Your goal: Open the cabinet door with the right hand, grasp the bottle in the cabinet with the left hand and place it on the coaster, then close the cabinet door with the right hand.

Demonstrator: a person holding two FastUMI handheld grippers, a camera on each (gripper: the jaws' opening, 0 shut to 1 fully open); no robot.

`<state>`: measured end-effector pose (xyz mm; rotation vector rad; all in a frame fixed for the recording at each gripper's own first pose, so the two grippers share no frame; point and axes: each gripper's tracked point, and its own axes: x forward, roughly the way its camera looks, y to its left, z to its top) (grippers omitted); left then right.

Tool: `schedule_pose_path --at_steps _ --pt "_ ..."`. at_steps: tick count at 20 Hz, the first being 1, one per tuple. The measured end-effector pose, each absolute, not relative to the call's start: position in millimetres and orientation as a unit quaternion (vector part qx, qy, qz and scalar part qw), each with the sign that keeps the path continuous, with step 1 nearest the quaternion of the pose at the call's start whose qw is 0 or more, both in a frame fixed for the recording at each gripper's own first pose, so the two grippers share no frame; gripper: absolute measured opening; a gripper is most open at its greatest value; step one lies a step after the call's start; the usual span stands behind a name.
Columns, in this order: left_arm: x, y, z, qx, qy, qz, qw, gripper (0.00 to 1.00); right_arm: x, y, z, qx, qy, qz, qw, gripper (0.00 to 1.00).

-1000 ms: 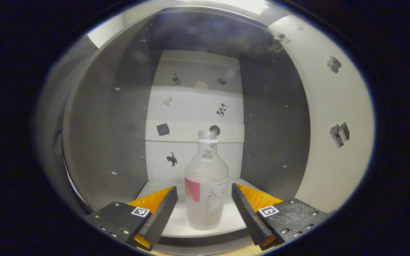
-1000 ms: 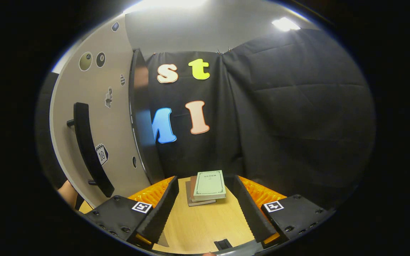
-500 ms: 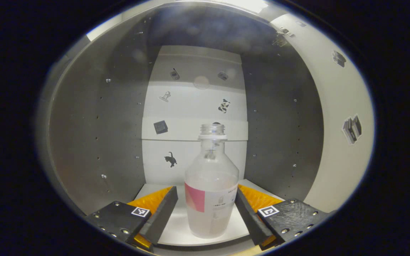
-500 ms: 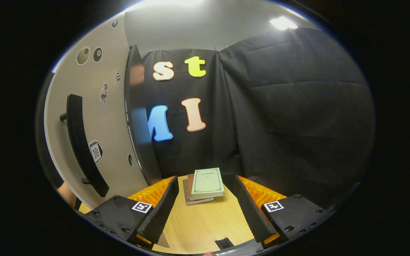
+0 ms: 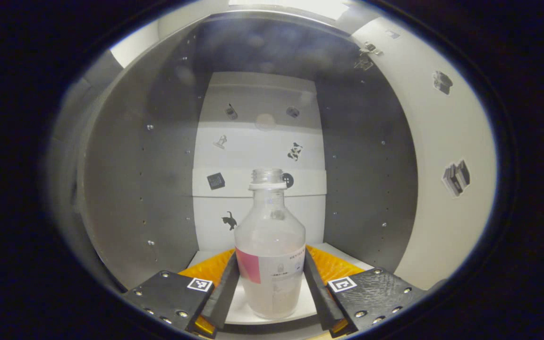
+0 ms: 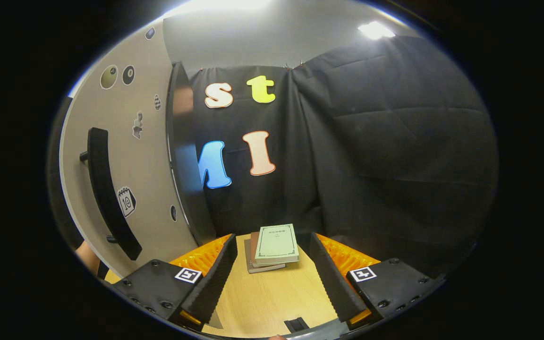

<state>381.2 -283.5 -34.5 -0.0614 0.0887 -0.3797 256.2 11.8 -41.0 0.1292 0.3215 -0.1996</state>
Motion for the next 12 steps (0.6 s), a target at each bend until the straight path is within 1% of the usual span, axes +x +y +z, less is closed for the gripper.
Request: schedule_pose_path --at_steps 2,5,6,8,12 --pt "367 -277 -30 -0.023 0.037 -0.187 0.981 0.72 259 12 -41 0.068 0.158 -0.089 0.981 0.98" --pt "342 -261 -27 -0.017 0.030 -0.177 0.984 0.72 263 14 -41 0.074 0.157 -0.071 0.982 0.98" --pt "333 -255 -27 -0.016 0.028 -0.173 0.984 0.74 264 15 -42 0.075 0.157 -0.064 0.983 0.98" --pt "317 -239 -31 -0.015 0.029 -0.163 0.986 0.71 266 17 -44 0.073 0.159 -0.052 0.983 0.98" --pt "290 -203 -39 -0.020 0.034 -0.132 0.990 0.71 269 24 -49 0.067 0.164 -0.022 0.984 0.98"
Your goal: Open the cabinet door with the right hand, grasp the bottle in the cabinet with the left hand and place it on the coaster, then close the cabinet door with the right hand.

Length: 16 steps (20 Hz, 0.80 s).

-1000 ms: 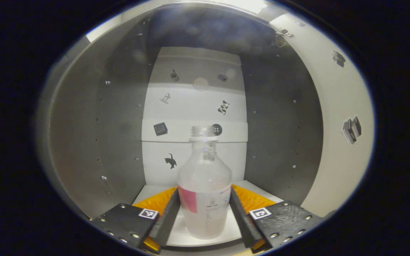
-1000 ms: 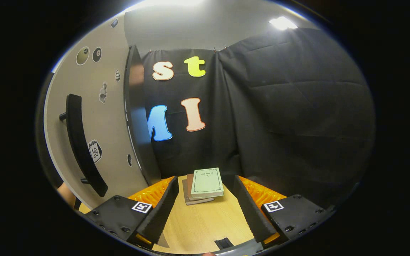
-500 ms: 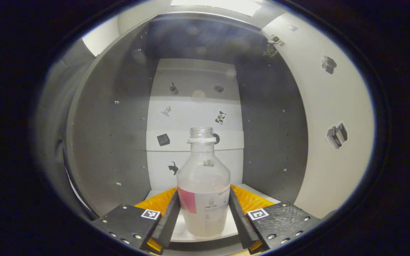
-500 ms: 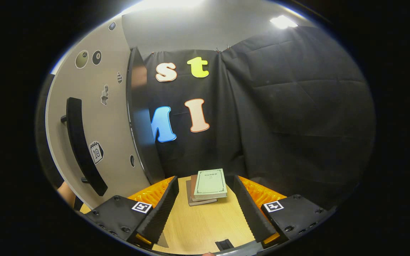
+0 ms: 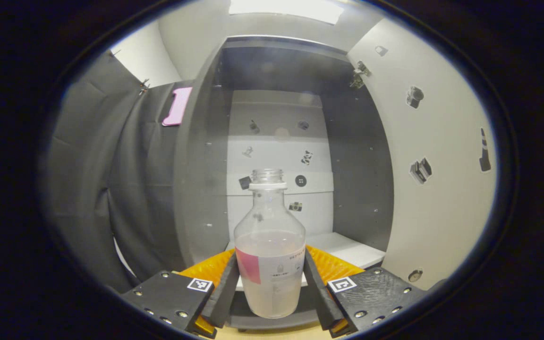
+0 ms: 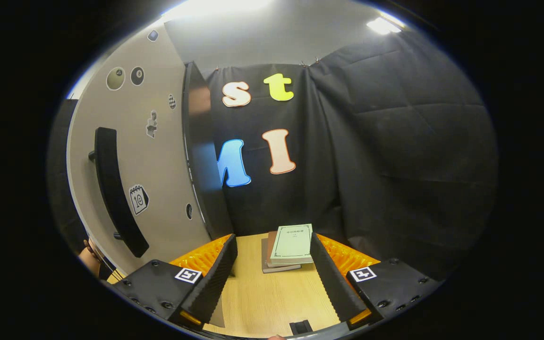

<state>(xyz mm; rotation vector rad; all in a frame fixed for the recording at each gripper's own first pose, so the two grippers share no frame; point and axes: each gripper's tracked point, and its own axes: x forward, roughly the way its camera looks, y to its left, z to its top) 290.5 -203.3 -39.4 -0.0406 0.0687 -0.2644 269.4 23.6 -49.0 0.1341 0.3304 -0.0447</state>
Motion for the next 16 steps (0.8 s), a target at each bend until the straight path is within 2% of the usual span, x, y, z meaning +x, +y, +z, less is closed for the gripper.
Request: schedule_pose_path --at_steps 4,6,16 --pt "262 -171 -41 -0.027 0.025 -0.103 0.994 0.74 270 28 -59 0.068 0.175 0.007 0.982 0.98" --pt "247 -157 -46 -0.024 0.027 -0.088 0.996 0.71 269 27 -63 0.072 0.178 0.017 0.981 0.98" --pt "174 -99 -81 -0.047 0.041 -0.034 0.997 0.71 267 25 -74 0.084 0.179 0.046 0.979 0.98"
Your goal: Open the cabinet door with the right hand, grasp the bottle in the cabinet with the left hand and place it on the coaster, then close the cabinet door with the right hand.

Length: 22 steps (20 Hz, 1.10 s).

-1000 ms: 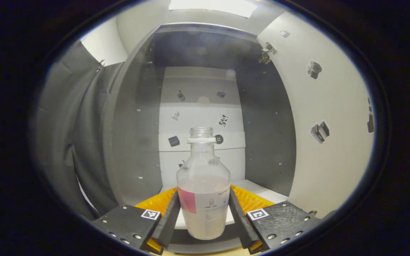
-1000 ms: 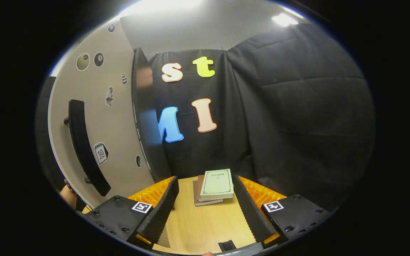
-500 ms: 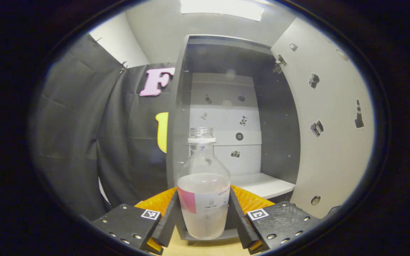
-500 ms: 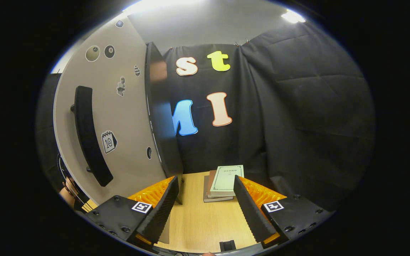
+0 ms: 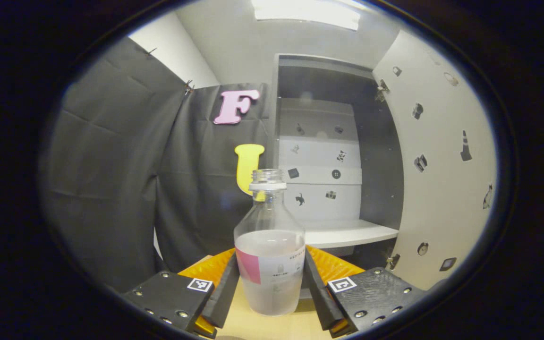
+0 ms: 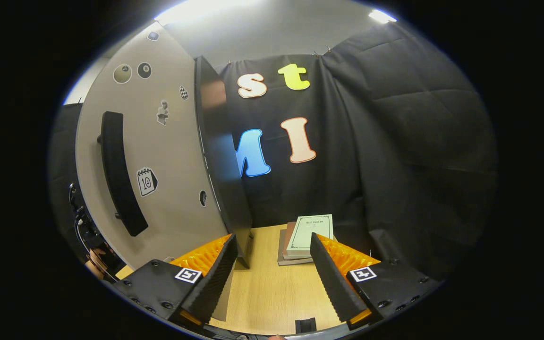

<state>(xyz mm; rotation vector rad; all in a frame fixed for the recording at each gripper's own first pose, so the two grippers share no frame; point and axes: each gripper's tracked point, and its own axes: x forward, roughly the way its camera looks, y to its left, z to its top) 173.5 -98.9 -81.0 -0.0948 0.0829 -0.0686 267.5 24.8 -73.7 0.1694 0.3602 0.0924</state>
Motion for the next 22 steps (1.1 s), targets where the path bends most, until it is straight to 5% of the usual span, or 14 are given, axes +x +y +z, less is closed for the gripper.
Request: schedule_pose_path --at_steps 22 --pt "108 -24 -326 -0.048 0.159 0.057 0.984 0.74 239 36 -101 0.021 0.222 0.024 0.975 0.98"
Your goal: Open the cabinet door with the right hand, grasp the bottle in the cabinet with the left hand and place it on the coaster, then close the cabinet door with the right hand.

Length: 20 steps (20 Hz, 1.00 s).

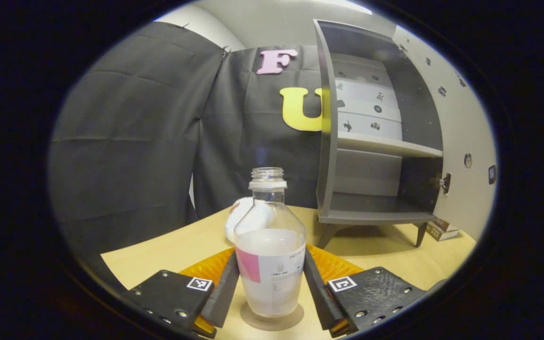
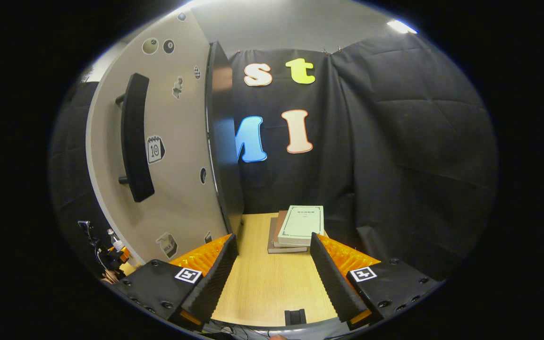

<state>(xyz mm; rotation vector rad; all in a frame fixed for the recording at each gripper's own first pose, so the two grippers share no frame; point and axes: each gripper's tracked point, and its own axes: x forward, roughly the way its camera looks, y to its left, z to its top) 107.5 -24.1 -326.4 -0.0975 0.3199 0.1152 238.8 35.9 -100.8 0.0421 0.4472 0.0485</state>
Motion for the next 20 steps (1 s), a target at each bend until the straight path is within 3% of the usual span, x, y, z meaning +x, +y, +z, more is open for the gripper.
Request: schedule_pose_path --at_steps 15,16,19,20 --pt "87 -42 -368 -0.038 0.175 0.078 0.981 0.72 237 48 -112 0.011 0.240 0.035 0.970 0.98" --pt "86 -45 -370 -0.040 0.178 0.074 0.980 0.72 236 49 -112 0.012 0.239 0.035 0.970 0.93" --pt "81 -44 -367 -0.024 0.178 0.076 0.981 0.78 234 50 -114 0.011 0.240 0.036 0.970 0.98" --pt "81 -43 -364 -0.023 0.174 0.076 0.981 0.87 233 50 -115 0.008 0.241 0.035 0.970 0.98"
